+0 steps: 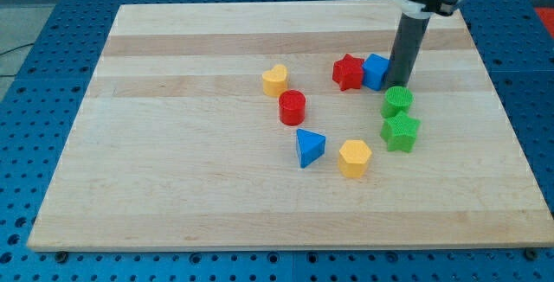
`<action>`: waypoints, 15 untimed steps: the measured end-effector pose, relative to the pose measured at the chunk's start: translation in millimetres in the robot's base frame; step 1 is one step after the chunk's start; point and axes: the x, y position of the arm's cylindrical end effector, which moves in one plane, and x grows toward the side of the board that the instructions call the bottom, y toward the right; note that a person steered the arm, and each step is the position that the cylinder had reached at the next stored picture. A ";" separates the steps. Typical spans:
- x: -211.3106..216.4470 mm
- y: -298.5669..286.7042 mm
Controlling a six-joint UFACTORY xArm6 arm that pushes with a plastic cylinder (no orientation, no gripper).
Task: Move the yellow heart to the left of the red star
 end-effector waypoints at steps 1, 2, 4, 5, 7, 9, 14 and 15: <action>0.0 -1.3; -12.4 33.5; -49.4 22.1; -39.8 12.2; -24.5 -3.8; -86.7 -89.9; -17.9 -188.3; -17.9 -188.3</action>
